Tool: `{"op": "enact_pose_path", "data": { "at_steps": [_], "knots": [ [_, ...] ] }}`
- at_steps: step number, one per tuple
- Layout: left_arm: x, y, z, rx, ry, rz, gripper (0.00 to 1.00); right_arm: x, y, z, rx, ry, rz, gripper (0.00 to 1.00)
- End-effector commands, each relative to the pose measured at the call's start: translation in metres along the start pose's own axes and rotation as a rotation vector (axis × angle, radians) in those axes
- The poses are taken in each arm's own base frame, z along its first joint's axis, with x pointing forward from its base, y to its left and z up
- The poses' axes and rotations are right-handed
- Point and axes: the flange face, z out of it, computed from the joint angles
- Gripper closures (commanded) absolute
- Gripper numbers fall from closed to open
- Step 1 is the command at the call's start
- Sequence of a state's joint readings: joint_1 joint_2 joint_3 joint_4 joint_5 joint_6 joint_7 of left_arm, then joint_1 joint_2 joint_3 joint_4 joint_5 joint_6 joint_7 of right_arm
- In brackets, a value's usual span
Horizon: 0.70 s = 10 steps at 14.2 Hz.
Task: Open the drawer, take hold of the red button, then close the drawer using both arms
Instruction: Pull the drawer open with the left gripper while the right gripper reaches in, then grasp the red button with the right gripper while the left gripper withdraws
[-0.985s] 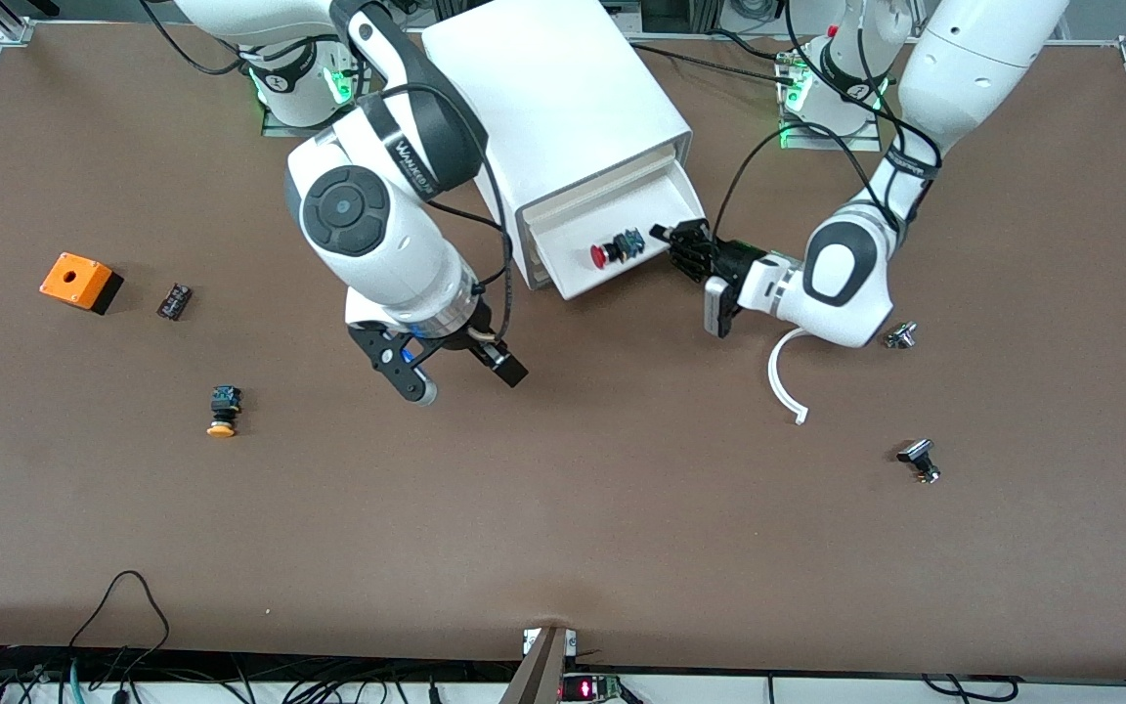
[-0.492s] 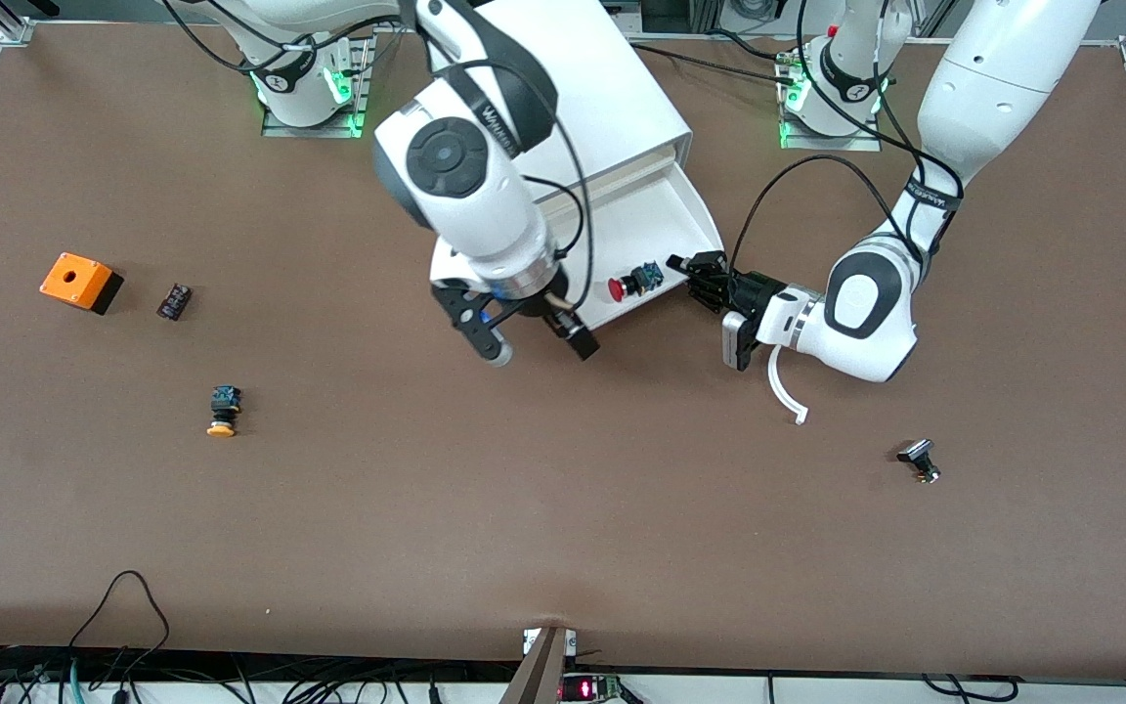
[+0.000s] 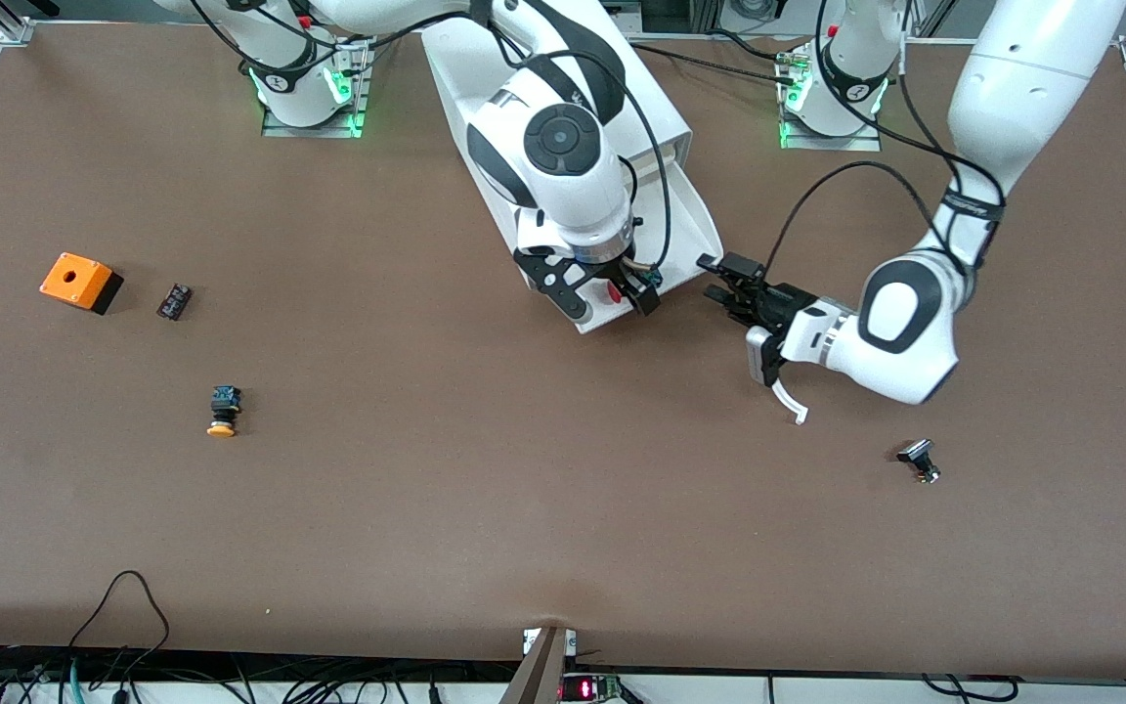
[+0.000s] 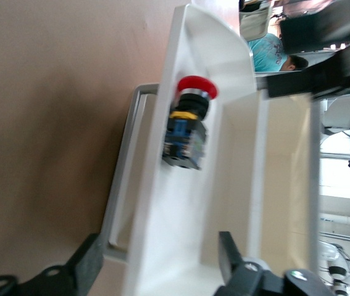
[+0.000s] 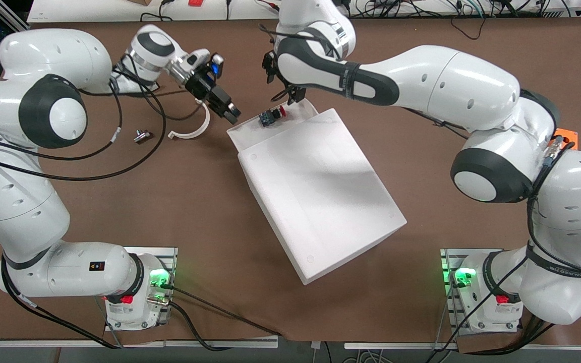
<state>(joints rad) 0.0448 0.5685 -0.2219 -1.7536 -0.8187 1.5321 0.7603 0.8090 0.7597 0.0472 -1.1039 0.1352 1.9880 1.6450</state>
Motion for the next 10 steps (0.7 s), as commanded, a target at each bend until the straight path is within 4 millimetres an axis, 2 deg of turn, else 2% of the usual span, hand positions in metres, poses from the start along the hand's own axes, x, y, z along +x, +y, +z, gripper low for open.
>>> {"op": "enact_pose_path", "data": {
  "at_steps": [1,3,6,8,10],
  "knots": [
    [0.005,0.046,-0.046,0.090,-0.073,-0.106,0.00,-0.018,0.000,0.026,-0.021,-0.002,0.021,0.01],
    [0.003,0.068,-0.077,0.144,-0.095,-0.210,0.00,-0.021,0.001,0.037,-0.030,-0.003,0.028,0.01],
    [-0.005,0.098,-0.119,0.327,-0.129,-0.370,0.00,-0.025,0.002,0.044,-0.034,-0.002,0.042,0.03],
    [-0.007,0.128,-0.126,0.493,-0.153,-0.475,0.00,-0.033,0.004,0.049,-0.037,-0.001,0.033,0.13],
    [-0.008,0.154,-0.122,0.678,-0.155,-0.557,0.00,-0.036,0.004,0.049,-0.036,0.001,0.027,0.34]
  ]
}}
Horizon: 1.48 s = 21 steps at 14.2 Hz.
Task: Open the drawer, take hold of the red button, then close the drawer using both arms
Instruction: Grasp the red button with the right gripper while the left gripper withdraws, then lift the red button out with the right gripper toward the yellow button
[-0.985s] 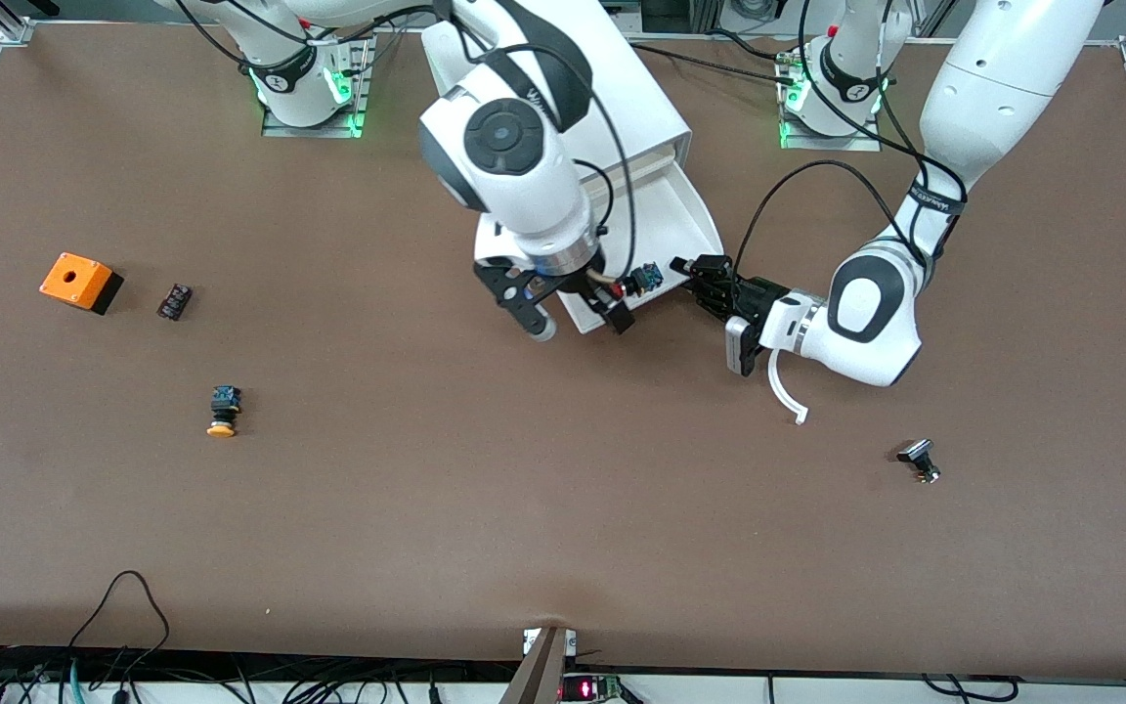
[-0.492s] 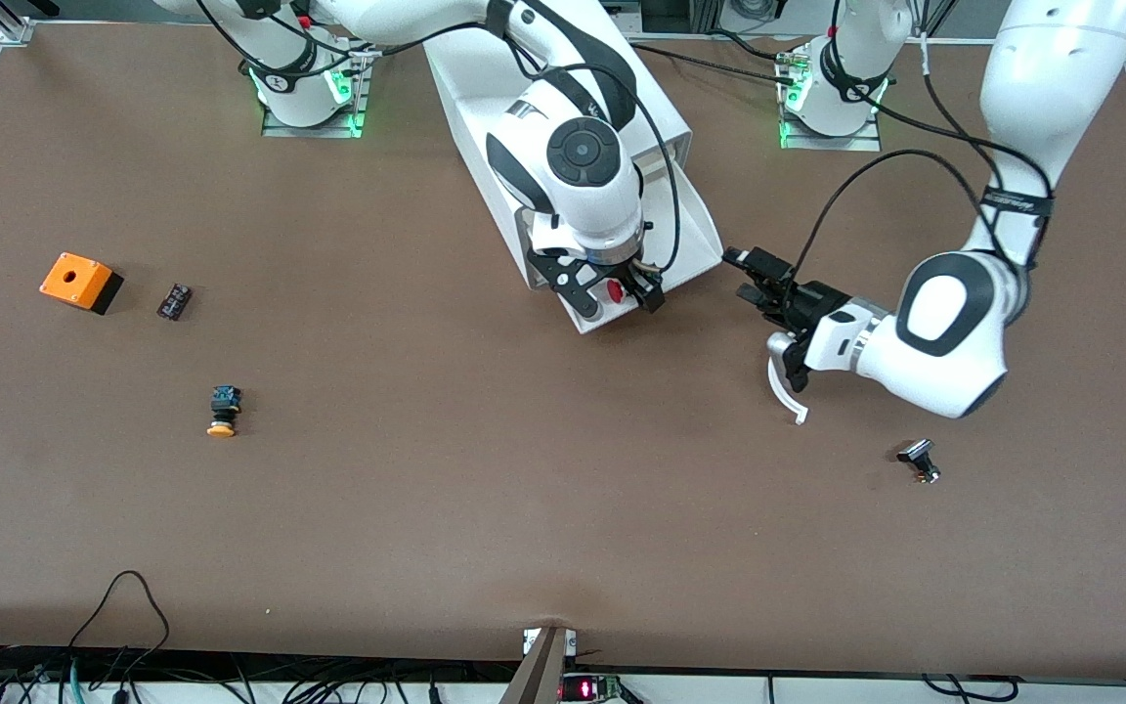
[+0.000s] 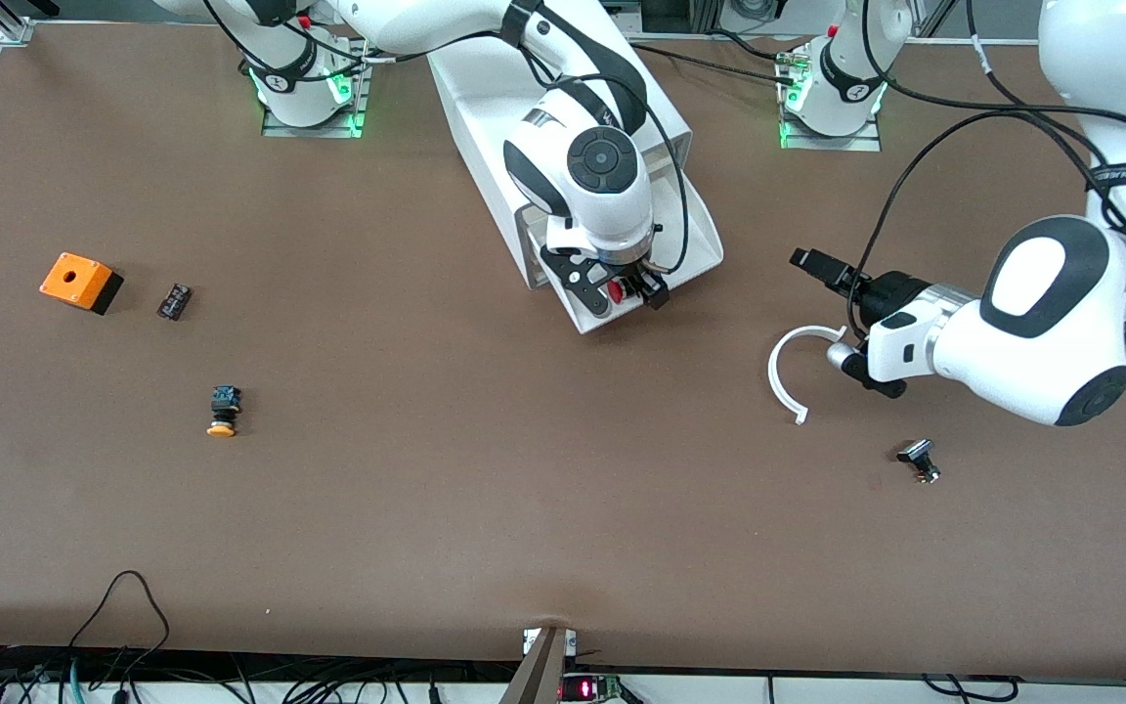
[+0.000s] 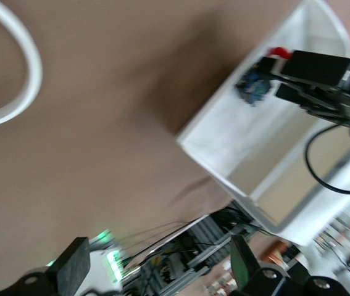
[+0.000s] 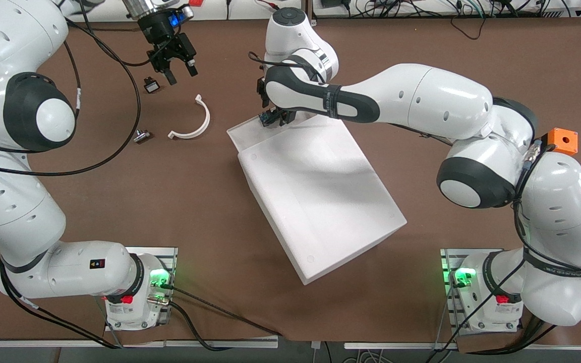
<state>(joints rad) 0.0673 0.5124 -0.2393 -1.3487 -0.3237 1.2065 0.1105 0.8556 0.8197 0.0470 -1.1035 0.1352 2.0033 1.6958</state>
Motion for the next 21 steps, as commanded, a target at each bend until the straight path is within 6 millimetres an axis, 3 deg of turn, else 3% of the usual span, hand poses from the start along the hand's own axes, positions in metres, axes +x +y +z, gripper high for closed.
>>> {"op": "enact_pose_path", "data": {
  "at_steps": [1,3,4,5,9,11,13,16,19,21],
  "knots": [
    [-0.024,0.035,-0.017,0.231,0.033,-0.109,0.00,-0.010,-0.003,0.000,0.016,-0.002,0.010,0.50],
    [-0.034,0.055,-0.025,0.386,0.064,-0.128,0.00,-0.010,-0.004,0.000,0.019,-0.001,0.006,0.81],
    [-0.042,0.066,-0.047,0.472,0.119,-0.122,0.00,-0.010,-0.004,0.000,0.019,0.000,0.002,0.94],
    [-0.049,0.074,-0.067,0.509,0.168,-0.128,0.00,-0.010,-0.004,-0.005,0.026,0.003,-0.005,1.00],
    [-0.048,0.061,-0.082,0.463,0.213,-0.148,0.00,0.004,-0.006,-0.043,0.042,0.015,0.013,1.00],
    [-0.044,0.066,-0.087,0.441,0.307,-0.219,0.01,0.034,-0.007,-0.076,0.053,0.017,0.031,1.00],
    [-0.041,0.069,-0.075,0.385,0.336,-0.325,0.04,0.061,-0.003,-0.123,0.075,0.014,-0.072,1.00],
    [-0.039,0.067,-0.041,0.403,0.447,-0.310,0.07,0.132,0.004,-0.160,0.065,0.022,-0.237,1.00],
    [-0.029,0.057,-0.001,0.405,0.558,-0.311,0.04,0.193,0.020,-0.178,0.003,0.022,-0.502,1.00],
    [-0.015,0.058,0.027,0.384,0.632,-0.348,0.03,0.244,0.034,-0.179,-0.046,0.001,-0.607,1.00]
  ]
}}
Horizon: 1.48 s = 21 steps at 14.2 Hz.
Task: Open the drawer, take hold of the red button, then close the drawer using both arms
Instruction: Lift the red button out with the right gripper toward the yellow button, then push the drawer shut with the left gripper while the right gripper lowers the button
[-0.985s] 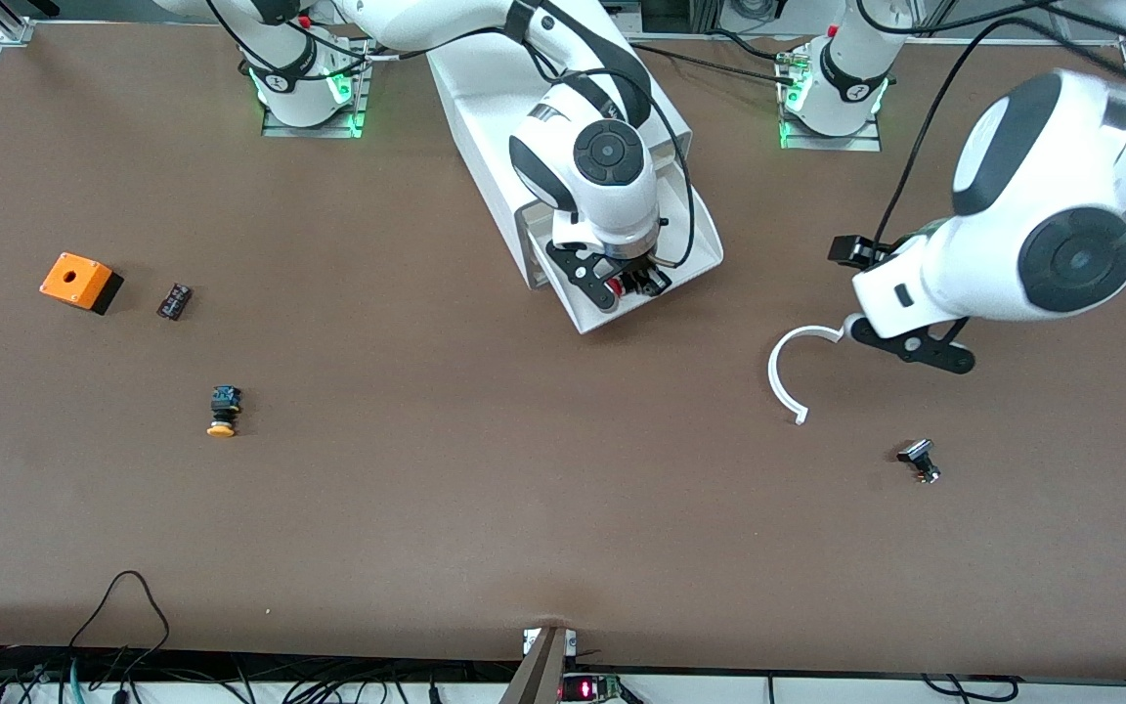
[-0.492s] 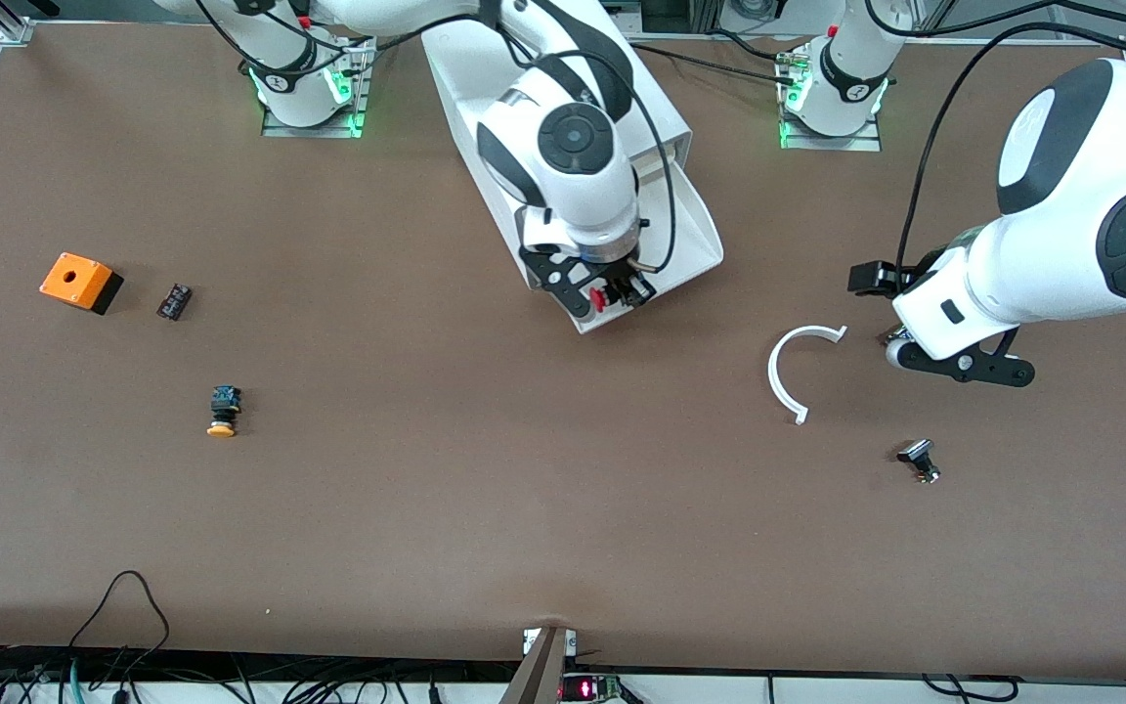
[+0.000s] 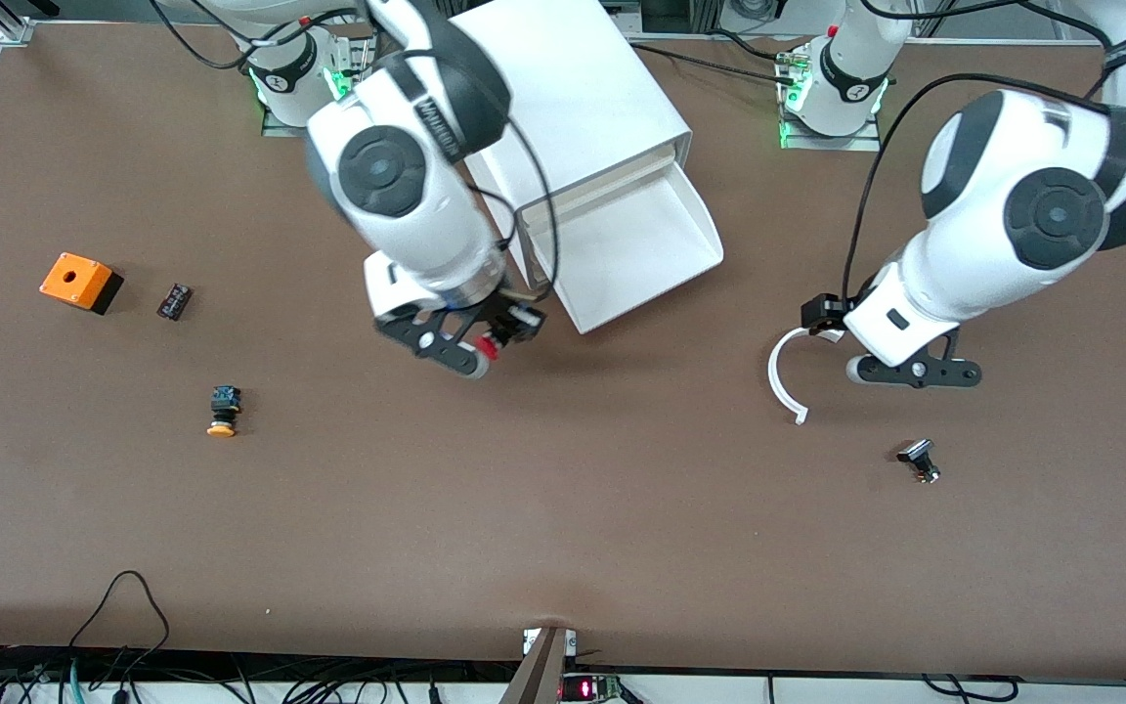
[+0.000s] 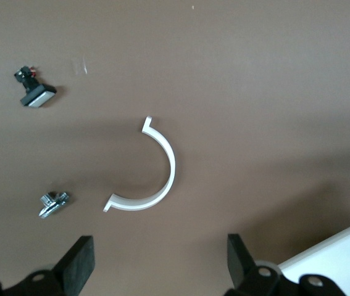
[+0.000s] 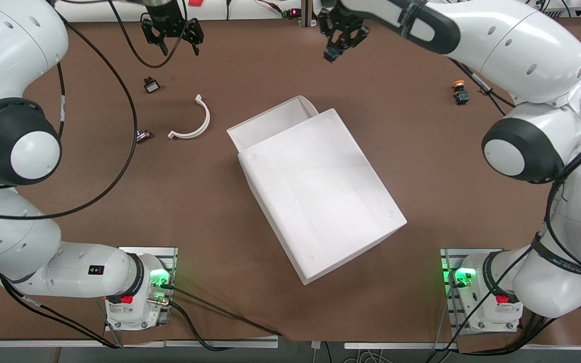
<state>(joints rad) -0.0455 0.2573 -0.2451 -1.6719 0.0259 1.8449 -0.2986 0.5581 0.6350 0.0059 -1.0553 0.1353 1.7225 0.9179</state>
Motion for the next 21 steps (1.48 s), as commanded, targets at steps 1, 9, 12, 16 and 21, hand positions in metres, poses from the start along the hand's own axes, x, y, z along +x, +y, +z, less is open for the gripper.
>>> {"op": "enact_pose_path", "data": {
  "at_steps": [1,9,12,16,21],
  "knots": [
    [-0.028,0.020,0.028,-0.028,0.073,-0.097,0.02,0.039,0.044,-0.005,-0.031,-0.050,-0.190,1.00],
    [-0.046,0.135,0.115,-0.103,0.038,-0.487,0.02,0.182,0.215,0.017,-0.014,-0.066,-0.517,1.00],
    [-0.052,0.155,0.142,-0.109,0.009,-0.493,0.02,0.199,0.260,0.078,-0.030,-0.090,-0.507,1.00],
    [-0.073,0.191,0.155,-0.110,-0.002,-0.522,0.02,0.195,0.293,0.162,-0.043,-0.103,-0.497,1.00],
    [-0.106,0.218,0.163,-0.073,-0.023,-0.454,0.02,0.198,0.317,0.219,-0.047,-0.098,-0.508,1.00]
  ]
}}
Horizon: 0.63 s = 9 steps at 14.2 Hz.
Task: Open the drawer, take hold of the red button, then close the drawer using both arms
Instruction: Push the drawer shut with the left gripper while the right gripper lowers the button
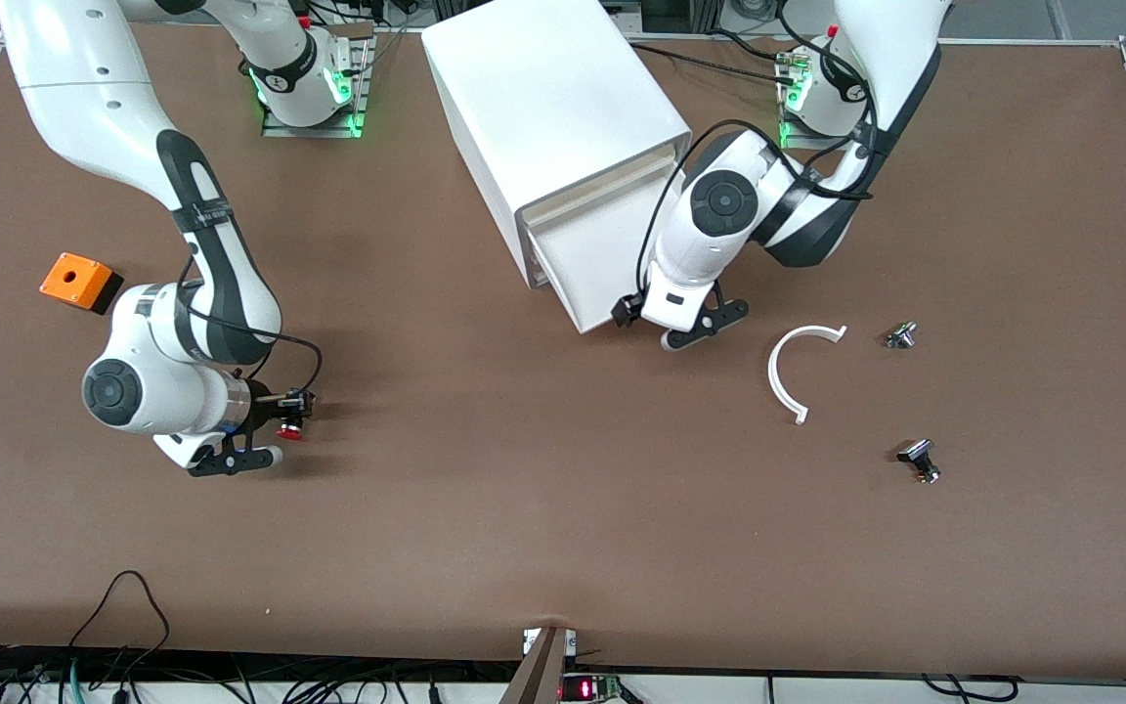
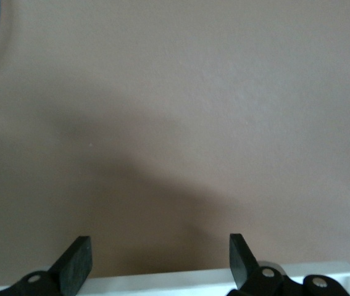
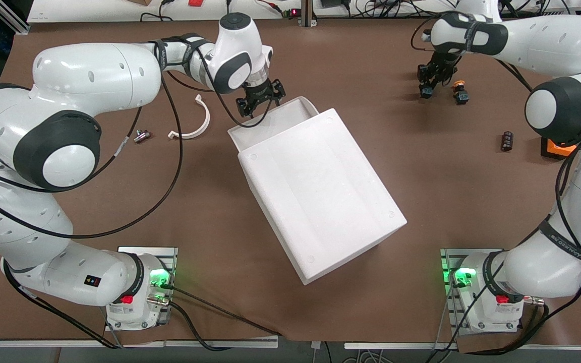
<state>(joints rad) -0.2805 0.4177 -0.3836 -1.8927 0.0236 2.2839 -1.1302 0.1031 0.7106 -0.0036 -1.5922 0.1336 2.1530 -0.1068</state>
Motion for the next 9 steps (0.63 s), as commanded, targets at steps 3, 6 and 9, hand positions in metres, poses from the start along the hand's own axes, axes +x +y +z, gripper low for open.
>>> {"op": "enact_pose_path", "data": {
  "at_steps": [3,6,9],
  "knots": [
    [-0.043,0.004,0.008,0.069,-0.037,0.052,0.02,-0.002,0.009,0.007,0.001,0.004,-0.011,0.75],
    [-0.071,0.011,0.007,0.094,-0.065,0.094,0.02,-0.001,0.010,0.005,0.005,0.007,0.005,0.29],
    [-0.093,0.017,0.009,0.093,-0.082,0.126,0.02,0.003,0.008,-0.020,0.002,0.038,-0.003,0.00]
  ]
}}
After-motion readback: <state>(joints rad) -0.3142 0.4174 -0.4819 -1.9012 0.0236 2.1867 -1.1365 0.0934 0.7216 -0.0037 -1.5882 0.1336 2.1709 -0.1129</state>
